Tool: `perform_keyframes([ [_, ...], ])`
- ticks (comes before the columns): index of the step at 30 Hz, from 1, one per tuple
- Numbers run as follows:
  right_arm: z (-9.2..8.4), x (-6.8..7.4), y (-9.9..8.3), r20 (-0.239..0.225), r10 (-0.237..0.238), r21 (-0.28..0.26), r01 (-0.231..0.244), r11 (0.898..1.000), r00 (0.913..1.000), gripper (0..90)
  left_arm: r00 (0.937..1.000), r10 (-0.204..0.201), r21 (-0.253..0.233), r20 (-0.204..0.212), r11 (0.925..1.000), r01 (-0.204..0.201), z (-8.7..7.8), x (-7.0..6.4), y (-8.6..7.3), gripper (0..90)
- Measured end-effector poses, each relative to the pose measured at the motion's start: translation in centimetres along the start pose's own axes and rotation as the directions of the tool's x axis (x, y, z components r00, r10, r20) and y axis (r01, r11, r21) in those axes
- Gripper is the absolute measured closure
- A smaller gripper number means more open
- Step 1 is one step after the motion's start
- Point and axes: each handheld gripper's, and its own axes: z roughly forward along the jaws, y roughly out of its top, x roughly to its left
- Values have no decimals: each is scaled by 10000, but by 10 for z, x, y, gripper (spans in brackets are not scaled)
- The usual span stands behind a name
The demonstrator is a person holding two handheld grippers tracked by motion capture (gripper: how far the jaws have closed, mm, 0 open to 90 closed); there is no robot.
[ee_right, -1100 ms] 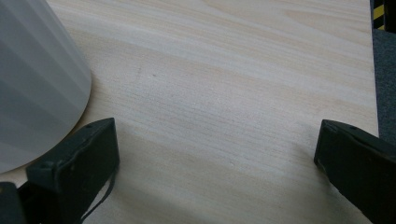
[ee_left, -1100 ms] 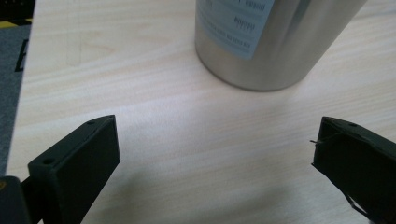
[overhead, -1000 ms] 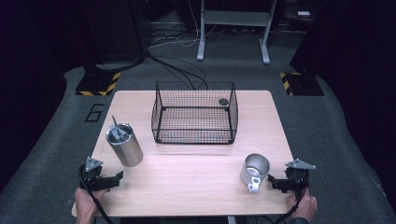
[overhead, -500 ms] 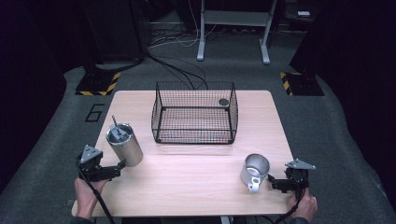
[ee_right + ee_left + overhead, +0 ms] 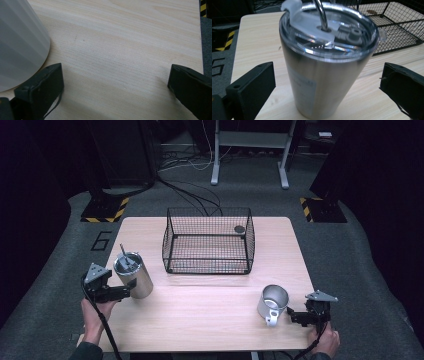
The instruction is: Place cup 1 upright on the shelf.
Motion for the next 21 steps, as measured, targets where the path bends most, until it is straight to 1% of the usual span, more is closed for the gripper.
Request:
perform_keyframes([
  [2, 0, 0, 0, 10, 19, 4, -19, 10000, 10000, 0, 10000, -48, 1, 17, 10000, 48, 2, 0, 1, 0],
  [7, 0, 0, 0, 3, 8, 1, -8, 10000, 10000, 0, 9992, -349, -154, 186, 9993, 352, 12, 4, 5, 0],
  [8, 0, 0, 0, 3, 8, 1, -8, 10000, 10000, 0, 9992, -349, -154, 186, 9993, 352, 12, 4, 5, 0],
  [10, 0, 0, 0, 10, 14, 6, -14, 10000, 10000, 0, 9984, -501, -125, 261, 9986, 504, 18, 4, 6, 0],
  [11, 0, 0, 0, 10, 14, 6, -14, 10000, 10000, 0, 9984, -501, -125, 261, 9986, 504, 18, 4, 6, 0],
  [13, 0, 0, 0, 11, 16, 6, -16, 10000, 10000, 0, 9984, -518, -124, 211, 9986, 521, 24, 3, 7, 0],
  [15, 0, 0, 0, 9, 12, 3, -12, 10000, 10000, 0, 9993, -358, -62, 135, 9993, 359, 29, 2, 9, 2],
  [16, 0, 0, 0, 9, 12, 3, -12, 10000, 10000, 0, 9993, -358, -62, 135, 9993, 359, 29, 2, 9, 2],
  [18, 0, 0, 0, 11, 18, 3, -18, 10000, 10000, 0, 9993, -363, -245, -3, 9990, 363, 32, 0, 8, 9],
  [21, 0, 0, 0, -1, -4, 3, 4, 10000, 10000, 0, 9996, -233, -356, -164, 9991, 227, 34, -2, 7, 14],
])
